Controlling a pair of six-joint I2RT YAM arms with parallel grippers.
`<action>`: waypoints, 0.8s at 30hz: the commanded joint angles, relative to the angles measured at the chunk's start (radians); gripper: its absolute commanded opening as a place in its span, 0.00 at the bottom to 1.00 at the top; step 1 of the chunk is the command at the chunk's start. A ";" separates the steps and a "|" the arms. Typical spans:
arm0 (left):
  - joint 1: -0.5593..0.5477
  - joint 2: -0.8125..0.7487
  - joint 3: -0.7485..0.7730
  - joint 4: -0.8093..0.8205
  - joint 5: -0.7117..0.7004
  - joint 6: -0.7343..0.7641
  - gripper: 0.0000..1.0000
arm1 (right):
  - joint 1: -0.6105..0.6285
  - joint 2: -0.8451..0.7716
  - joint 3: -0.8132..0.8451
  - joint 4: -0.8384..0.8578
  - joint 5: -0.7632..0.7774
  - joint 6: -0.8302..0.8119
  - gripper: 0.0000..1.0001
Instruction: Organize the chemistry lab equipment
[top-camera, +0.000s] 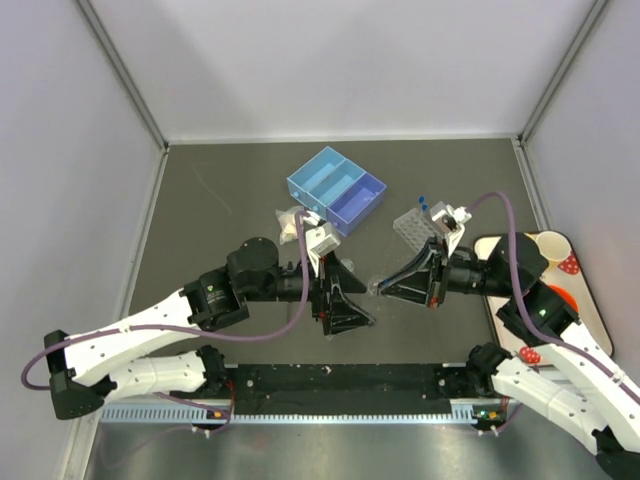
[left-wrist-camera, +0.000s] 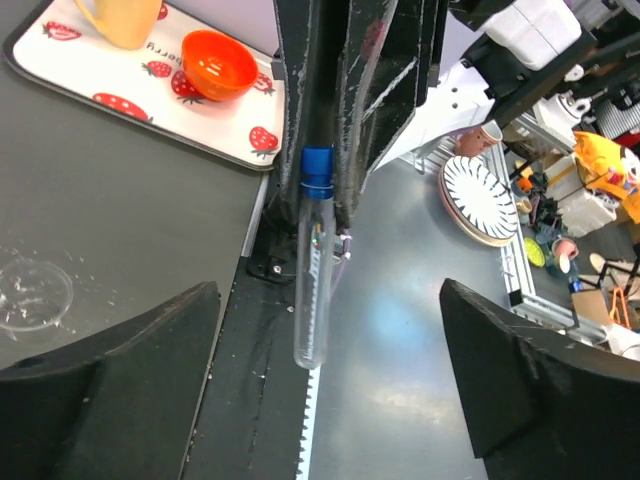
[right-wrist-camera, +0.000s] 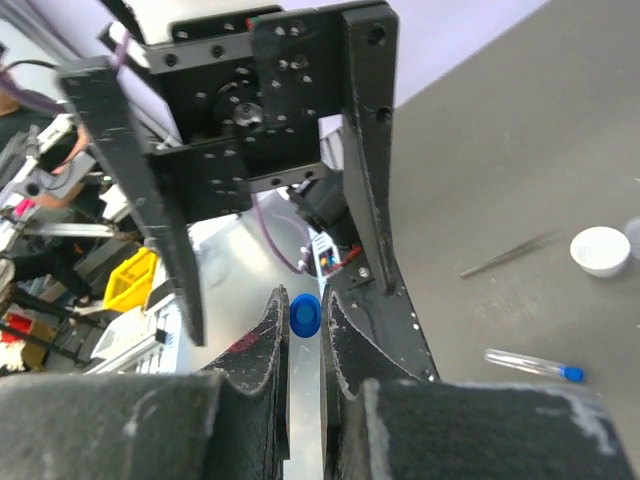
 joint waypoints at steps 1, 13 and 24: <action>0.004 -0.020 0.003 -0.033 -0.054 0.019 0.99 | 0.014 0.025 0.062 -0.118 0.127 -0.103 0.00; 0.002 -0.094 -0.058 -0.342 -0.543 0.043 0.99 | -0.023 0.213 0.168 -0.343 0.928 -0.266 0.00; 0.000 -0.118 -0.159 -0.314 -0.605 0.030 0.99 | -0.325 0.393 0.093 -0.180 1.219 -0.131 0.00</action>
